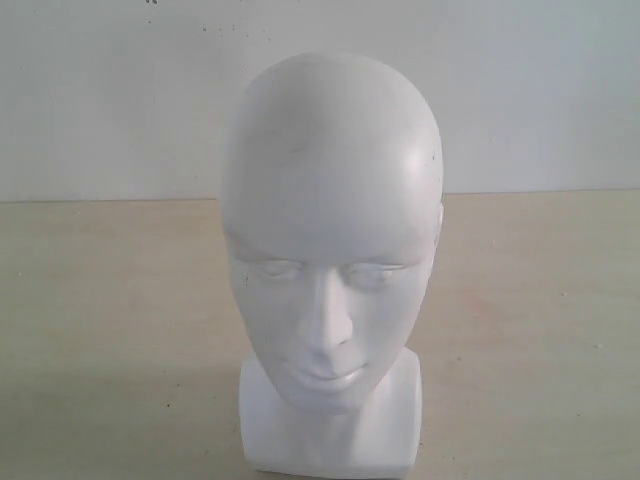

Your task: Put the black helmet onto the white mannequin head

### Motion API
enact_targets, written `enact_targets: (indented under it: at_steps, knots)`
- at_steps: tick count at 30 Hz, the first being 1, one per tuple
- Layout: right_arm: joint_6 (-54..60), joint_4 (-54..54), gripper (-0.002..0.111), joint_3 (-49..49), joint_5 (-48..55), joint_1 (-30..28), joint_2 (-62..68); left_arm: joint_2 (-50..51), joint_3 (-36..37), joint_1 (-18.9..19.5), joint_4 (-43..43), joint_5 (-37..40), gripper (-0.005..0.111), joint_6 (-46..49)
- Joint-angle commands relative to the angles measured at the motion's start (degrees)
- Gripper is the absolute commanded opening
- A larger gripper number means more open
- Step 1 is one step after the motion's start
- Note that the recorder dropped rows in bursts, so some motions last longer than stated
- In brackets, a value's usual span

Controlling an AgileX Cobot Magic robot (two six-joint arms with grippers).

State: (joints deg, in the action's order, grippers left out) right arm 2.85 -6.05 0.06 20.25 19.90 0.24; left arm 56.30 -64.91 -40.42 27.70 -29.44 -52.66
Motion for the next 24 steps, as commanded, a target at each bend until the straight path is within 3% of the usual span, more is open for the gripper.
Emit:
enact_targets:
  at_steps: [1, 7, 12, 19, 24]
  knots:
    - [0.03, 0.43, 0.0, -0.06, -0.68, 0.12, -0.24, -0.43, -1.0, -0.12, -4.39, -9.62, 0.004, 1.05]
    - [0.15, 0.43, 0.0, -0.06, -0.68, 0.12, -0.24, 2.84, -1.0, -0.12, -4.73, -21.56, 0.004, -9.67]
    - [0.05, 0.43, 0.0, -0.06, -0.68, 0.12, -0.24, 4.71, -1.11, -0.12, -3.16, -25.41, 0.004, -13.55]
    - [0.05, 0.43, 0.0, -0.06, -0.68, 0.12, -0.24, 8.04, -1.11, -0.12, -1.97, -37.93, 0.004, -22.52]
    - [0.05, 0.43, 0.0, -0.06, -0.68, 0.12, -0.24, 11.28, -1.11, -0.12, -1.76, -40.52, 0.004, -25.55]
